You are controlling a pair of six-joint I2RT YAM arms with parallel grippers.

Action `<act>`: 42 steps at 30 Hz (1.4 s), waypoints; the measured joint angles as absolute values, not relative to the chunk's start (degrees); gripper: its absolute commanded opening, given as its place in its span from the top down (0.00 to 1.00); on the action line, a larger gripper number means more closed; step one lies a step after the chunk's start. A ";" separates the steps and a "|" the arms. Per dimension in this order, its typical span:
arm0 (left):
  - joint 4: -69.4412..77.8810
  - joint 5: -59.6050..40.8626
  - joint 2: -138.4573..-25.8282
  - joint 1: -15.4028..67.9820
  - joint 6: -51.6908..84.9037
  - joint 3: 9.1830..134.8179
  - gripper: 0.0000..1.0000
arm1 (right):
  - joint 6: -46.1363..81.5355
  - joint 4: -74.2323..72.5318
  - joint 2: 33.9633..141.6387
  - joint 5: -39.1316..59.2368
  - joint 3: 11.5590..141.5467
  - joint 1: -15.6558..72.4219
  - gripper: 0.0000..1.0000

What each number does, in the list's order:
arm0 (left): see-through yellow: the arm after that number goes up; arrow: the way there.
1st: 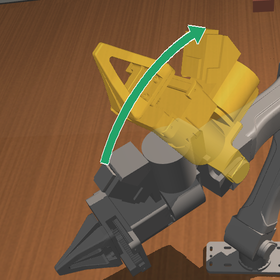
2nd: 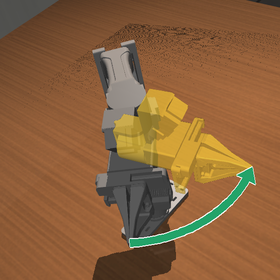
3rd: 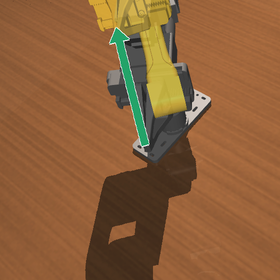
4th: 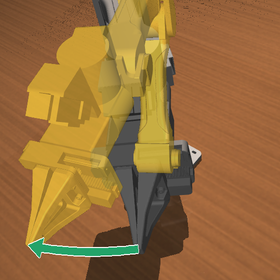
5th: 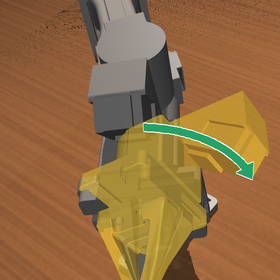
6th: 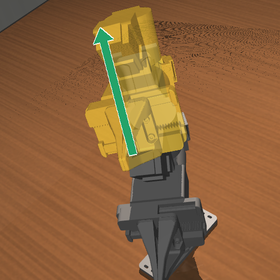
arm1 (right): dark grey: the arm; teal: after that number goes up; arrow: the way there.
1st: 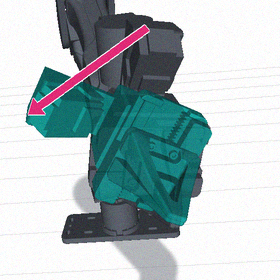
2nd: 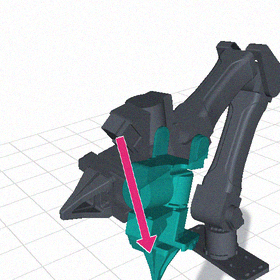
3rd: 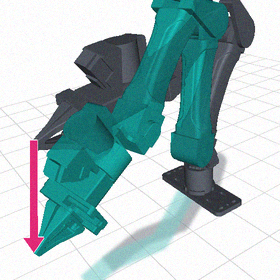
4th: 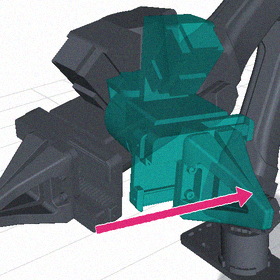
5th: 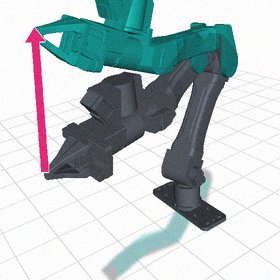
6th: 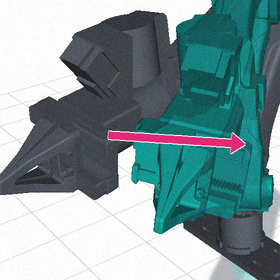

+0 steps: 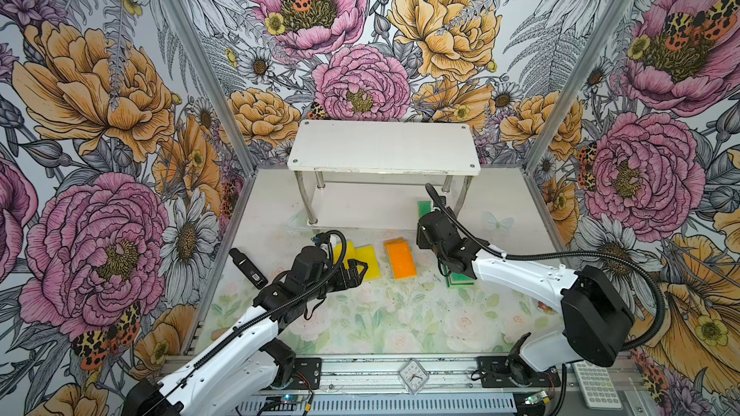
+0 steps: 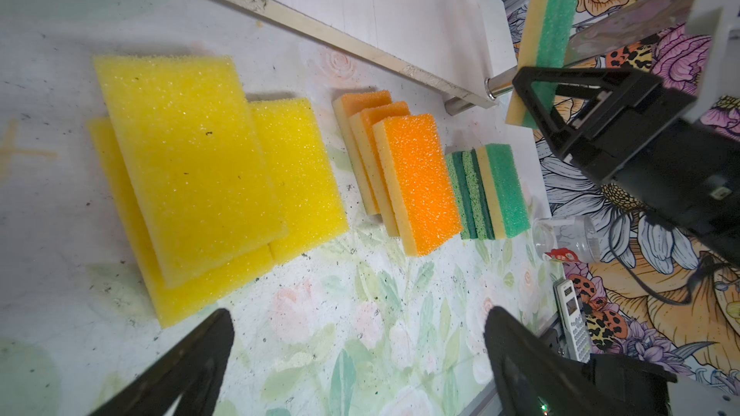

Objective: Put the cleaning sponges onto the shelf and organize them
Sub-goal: 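Lift the green sponge with the right gripper and carry it toward the shelf, then lower the green sponge onto the lower shelf and open the right gripper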

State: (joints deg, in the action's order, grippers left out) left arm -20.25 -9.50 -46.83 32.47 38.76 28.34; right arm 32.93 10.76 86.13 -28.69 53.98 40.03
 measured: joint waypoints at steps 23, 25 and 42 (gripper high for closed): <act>-20.36 -11.29 -46.54 31.57 37.58 28.34 0.01 | 28.80 0.62 95.81 -24.51 55.48 33.47 0.36; -20.38 -11.29 -46.54 31.57 37.58 28.34 0.01 | 28.60 0.49 96.47 -23.99 56.05 33.39 0.36; -20.43 -11.29 -45.84 31.57 37.82 28.34 0.01 | 27.49 0.54 100.25 -23.24 59.22 32.71 0.34</act>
State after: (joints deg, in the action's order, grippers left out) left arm -20.43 -11.29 -45.84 31.57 37.82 28.34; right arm 27.49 0.54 100.25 -23.24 59.22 32.71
